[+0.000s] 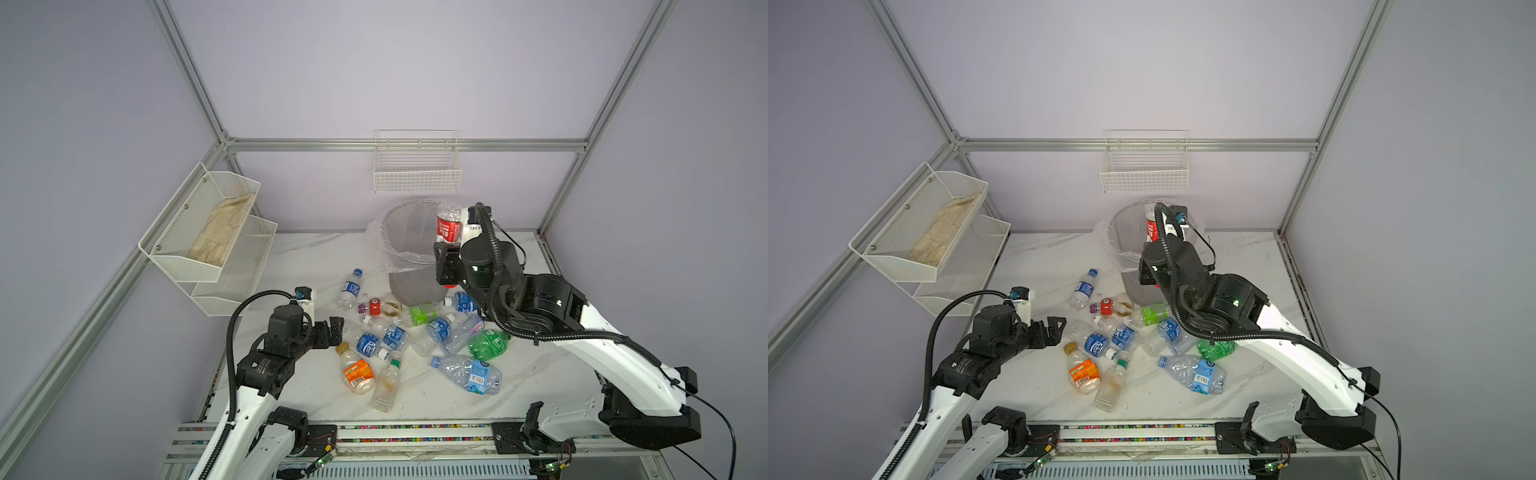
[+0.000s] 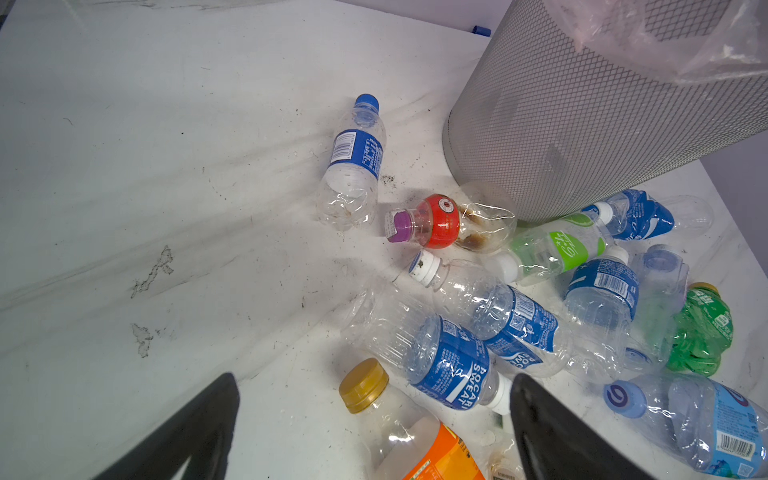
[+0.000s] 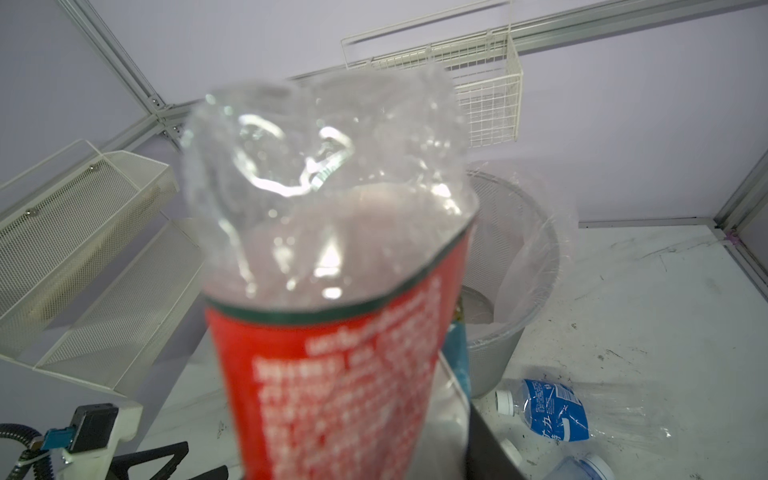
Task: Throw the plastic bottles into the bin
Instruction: 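Carry the red-labelled bottle with the right gripper over the wastebasket, then open the right gripper to drop the bottle into the wastebasket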
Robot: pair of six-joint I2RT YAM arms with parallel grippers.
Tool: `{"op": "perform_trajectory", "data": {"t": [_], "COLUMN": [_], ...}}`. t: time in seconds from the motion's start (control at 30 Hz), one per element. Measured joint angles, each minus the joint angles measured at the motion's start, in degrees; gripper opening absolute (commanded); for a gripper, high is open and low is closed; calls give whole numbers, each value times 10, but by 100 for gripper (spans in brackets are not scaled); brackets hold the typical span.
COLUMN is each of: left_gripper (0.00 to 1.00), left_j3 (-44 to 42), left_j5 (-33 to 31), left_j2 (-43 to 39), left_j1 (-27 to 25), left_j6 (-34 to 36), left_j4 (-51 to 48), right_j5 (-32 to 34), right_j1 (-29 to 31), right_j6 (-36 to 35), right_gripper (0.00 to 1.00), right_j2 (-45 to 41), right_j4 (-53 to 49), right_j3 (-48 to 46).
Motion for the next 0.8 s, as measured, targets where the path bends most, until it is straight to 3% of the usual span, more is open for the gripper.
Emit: {"op": "perform_trajectory", "data": {"t": [0.43,0.57,0.6,0.8], "left_gripper": [100,100,100,100], "left_j3": [0,0,0,0], "left_j5": [0,0,0,-3], "left_j2": [6,6,6,4], "left_j1": [0,0,0,-5], "left_j6": [0,0,0,0], "left_j4": [0,0,0,-1], "right_j5": [-96,-172,-184,-213], "right_j1": [-116,-191,-204,-233], "right_j6": [-37,-47,-45,-51], "right_gripper": [42,80,95,97], "right_j2": [60,147,171,268], "right_j4": [17,16,13,-23], "right_j3": [64,140,160,207]}}
